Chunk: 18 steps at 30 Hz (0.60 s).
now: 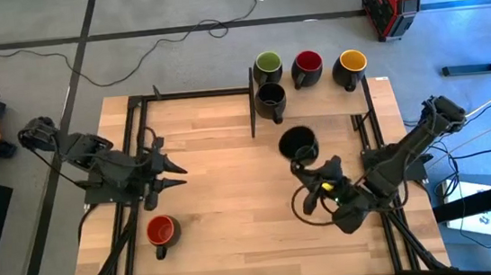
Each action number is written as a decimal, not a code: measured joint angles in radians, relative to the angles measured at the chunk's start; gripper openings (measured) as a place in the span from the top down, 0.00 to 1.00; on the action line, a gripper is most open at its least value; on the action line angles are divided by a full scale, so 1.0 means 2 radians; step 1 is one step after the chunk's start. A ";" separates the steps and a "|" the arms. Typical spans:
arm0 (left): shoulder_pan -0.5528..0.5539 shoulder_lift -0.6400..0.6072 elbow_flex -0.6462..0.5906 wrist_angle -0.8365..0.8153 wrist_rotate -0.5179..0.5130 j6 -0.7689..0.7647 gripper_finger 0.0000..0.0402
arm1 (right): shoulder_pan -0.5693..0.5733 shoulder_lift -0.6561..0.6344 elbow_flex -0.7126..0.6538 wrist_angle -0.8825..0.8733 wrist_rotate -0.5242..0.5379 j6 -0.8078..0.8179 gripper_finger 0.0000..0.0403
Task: Place coffee mugs
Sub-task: Put the black mug on the shelf
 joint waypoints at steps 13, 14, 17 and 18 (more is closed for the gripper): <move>0.000 0.063 0.000 0.004 0.016 0.000 0.71 | -0.027 0.051 -0.015 0.129 -0.097 -0.088 0.99; 0.001 0.067 0.000 0.005 0.016 0.000 0.71 | -0.034 0.060 -0.015 0.128 -0.107 -0.085 0.99; 0.005 0.078 0.000 0.004 0.018 -0.001 0.71 | -0.052 0.082 -0.015 0.146 -0.132 -0.083 1.00; 0.006 0.081 0.000 0.004 0.021 -0.001 0.71 | -0.058 0.089 -0.015 0.152 -0.144 -0.086 1.00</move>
